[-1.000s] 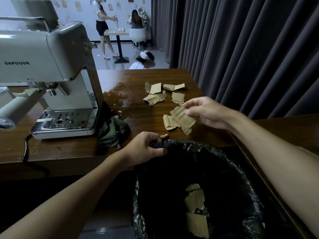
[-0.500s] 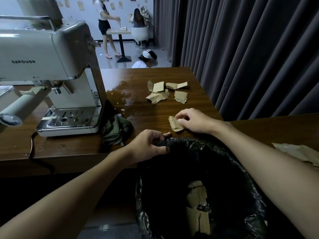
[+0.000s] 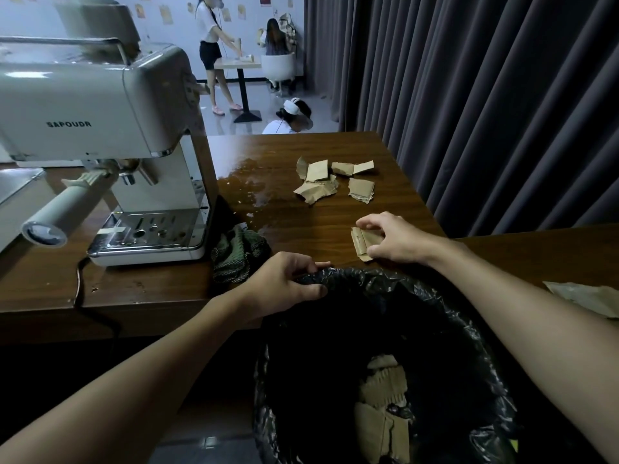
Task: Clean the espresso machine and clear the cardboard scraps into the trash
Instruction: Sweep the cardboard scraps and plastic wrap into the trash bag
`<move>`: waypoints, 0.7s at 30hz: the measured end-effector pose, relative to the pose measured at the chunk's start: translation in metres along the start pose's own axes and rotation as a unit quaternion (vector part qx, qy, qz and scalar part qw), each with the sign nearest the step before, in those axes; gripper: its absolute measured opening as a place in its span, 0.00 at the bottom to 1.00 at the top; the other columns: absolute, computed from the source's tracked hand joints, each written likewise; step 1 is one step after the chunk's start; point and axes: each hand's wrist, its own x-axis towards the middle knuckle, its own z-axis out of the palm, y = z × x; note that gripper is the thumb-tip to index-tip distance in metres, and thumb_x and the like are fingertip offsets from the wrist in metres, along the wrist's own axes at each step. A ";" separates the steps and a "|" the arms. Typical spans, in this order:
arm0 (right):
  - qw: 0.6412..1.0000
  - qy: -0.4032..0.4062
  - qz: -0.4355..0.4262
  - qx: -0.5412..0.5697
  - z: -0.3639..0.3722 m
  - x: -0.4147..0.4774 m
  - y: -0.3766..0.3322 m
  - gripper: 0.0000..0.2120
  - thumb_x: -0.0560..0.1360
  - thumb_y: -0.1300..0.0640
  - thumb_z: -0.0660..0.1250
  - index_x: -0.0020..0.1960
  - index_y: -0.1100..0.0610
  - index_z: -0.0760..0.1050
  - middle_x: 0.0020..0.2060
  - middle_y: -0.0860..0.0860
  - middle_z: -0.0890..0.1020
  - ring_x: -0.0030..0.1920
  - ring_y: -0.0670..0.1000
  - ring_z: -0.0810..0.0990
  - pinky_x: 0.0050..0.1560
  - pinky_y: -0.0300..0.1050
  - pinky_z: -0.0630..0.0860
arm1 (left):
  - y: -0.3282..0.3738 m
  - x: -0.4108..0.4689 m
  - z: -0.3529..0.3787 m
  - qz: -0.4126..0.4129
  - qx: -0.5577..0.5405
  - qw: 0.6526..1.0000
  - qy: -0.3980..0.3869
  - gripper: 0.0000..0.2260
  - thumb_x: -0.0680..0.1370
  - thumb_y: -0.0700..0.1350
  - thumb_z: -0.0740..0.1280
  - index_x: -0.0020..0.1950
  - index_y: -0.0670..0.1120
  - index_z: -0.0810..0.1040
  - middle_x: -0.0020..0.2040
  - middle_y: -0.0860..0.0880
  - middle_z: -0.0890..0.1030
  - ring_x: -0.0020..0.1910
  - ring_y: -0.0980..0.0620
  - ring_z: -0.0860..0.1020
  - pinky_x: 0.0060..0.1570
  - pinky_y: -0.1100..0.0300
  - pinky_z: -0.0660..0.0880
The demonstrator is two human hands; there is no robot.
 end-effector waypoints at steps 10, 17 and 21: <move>0.977 0.017 0.025 0.210 -0.011 -0.013 -0.002 0.15 0.74 0.66 0.69 0.58 0.54 0.74 0.51 0.55 0.79 0.45 0.48 0.80 0.39 0.39 0.76 | -0.004 0.000 0.000 -0.002 -0.017 1.000 0.006 0.07 0.75 0.43 0.74 0.43 0.40 0.79 0.30 0.56 0.76 0.29 0.59 0.72 0.31 0.65 0.68; 0.891 -0.240 -0.061 0.380 -0.058 -0.040 -0.014 0.21 0.74 0.62 0.69 0.66 0.62 0.72 0.57 0.61 0.80 0.52 0.56 0.82 0.45 0.46 0.80 | -0.009 0.002 0.000 0.002 -0.040 0.999 0.000 0.08 0.75 0.42 0.74 0.44 0.38 0.78 0.32 0.52 0.78 0.31 0.55 0.74 0.33 0.62 0.69; 0.933 -0.171 -0.043 0.313 -0.050 -0.022 -0.016 0.17 0.76 0.60 0.67 0.65 0.59 0.74 0.59 0.56 0.81 0.60 0.55 0.80 0.60 0.51 0.77 | -0.012 0.002 0.003 0.016 -0.022 0.999 0.020 0.10 0.75 0.43 0.75 0.43 0.38 0.78 0.33 0.49 0.76 0.31 0.54 0.72 0.33 0.60 0.67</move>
